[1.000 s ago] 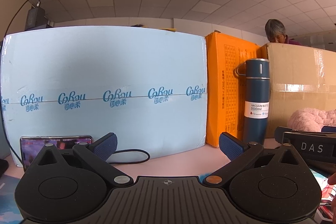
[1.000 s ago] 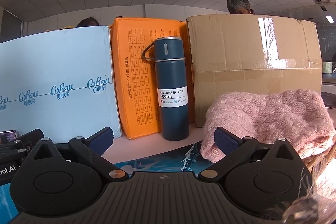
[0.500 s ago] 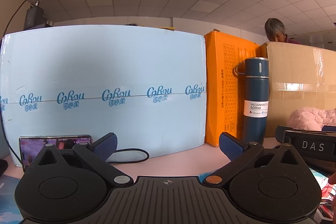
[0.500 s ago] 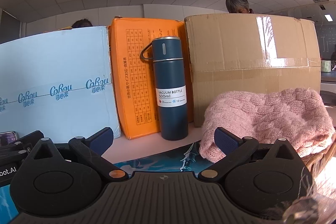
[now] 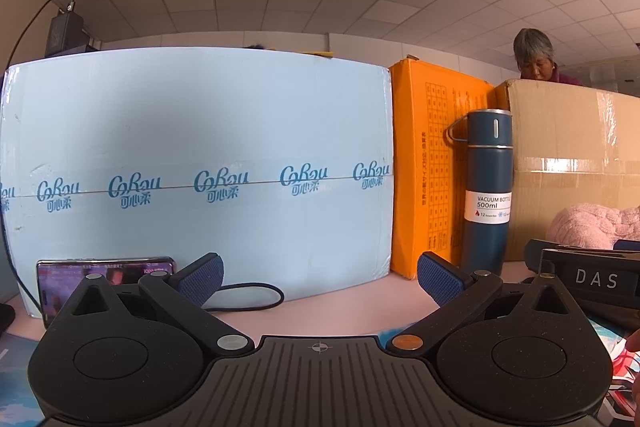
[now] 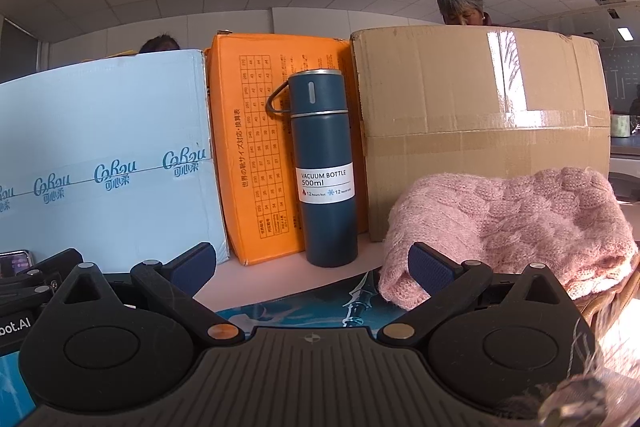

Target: Fold clothes

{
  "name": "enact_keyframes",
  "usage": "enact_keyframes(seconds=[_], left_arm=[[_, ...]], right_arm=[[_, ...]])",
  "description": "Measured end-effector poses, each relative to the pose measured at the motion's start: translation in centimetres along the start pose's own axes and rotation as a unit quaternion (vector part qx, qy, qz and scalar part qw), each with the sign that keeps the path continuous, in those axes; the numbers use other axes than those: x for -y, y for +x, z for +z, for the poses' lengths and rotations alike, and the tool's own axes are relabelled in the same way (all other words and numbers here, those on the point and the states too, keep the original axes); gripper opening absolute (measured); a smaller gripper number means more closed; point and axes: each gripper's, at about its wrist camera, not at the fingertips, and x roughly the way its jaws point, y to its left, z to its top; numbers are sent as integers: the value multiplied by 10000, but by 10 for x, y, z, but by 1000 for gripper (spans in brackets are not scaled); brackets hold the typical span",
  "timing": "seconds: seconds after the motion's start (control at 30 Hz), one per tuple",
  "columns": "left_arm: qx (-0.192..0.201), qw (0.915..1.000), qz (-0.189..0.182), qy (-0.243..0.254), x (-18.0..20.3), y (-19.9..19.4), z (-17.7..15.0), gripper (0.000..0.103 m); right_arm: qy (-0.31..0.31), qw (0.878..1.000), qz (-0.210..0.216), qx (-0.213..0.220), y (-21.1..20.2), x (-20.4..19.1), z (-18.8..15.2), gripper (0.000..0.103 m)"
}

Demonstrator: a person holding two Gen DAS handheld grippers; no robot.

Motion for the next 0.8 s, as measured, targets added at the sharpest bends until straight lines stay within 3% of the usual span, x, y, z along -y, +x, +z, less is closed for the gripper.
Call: enact_keyframes(seconds=[0.8], left_arm=[[-3,10000,-7,12,-1,-1,-1,103]], right_arm=[[31,10000,-17,6,0,2,1,103]])
